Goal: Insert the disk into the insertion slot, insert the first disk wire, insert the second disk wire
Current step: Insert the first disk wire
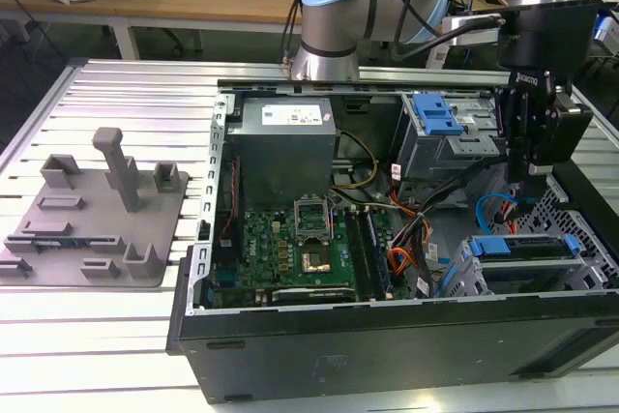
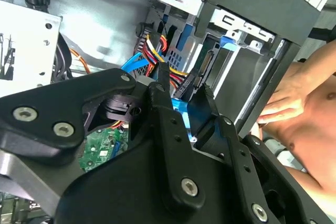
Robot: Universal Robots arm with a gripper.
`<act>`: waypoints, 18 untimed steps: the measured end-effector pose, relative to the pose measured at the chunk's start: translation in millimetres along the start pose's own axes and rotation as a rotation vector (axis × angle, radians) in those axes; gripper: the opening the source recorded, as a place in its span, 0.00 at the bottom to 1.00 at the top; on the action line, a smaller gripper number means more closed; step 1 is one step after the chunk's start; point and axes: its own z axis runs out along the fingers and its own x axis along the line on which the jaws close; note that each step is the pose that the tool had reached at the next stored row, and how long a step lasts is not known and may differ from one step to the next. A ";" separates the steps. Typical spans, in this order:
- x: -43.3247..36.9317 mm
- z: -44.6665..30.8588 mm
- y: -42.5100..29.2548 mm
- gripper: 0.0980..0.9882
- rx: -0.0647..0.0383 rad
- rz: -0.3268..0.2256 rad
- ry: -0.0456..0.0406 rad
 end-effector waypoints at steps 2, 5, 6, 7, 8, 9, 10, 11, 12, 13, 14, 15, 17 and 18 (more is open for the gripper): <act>0.0 0.0 0.0 0.35 0.001 -0.002 0.0013; 0.0 0.0 0.0 0.35 0.003 -0.005 0.0042; 0.0 0.0 0.0 0.35 0.003 -0.005 0.0045; 0.0 0.1 0.0 0.35 0.003 -0.006 0.0045; 0.1 0.1 0.0 0.35 0.003 -0.006 0.0046; 0.1 0.2 0.0 0.35 0.004 -0.006 0.0045; 0.2 0.3 0.0 0.35 0.004 -0.006 0.0044; 0.3 0.3 0.0 0.33 0.004 -0.007 0.0047; 0.3 0.3 0.0 0.33 0.004 -0.007 0.0053; 0.4 0.3 0.0 0.25 0.004 -0.007 0.0059; 0.4 0.4 0.0 0.25 0.004 -0.008 0.0065; 0.4 0.5 0.0 0.25 0.005 -0.008 0.0069; 0.5 0.9 0.0 0.25 0.005 -0.009 0.0080; 0.6 1.1 0.1 0.25 0.005 -0.009 0.0101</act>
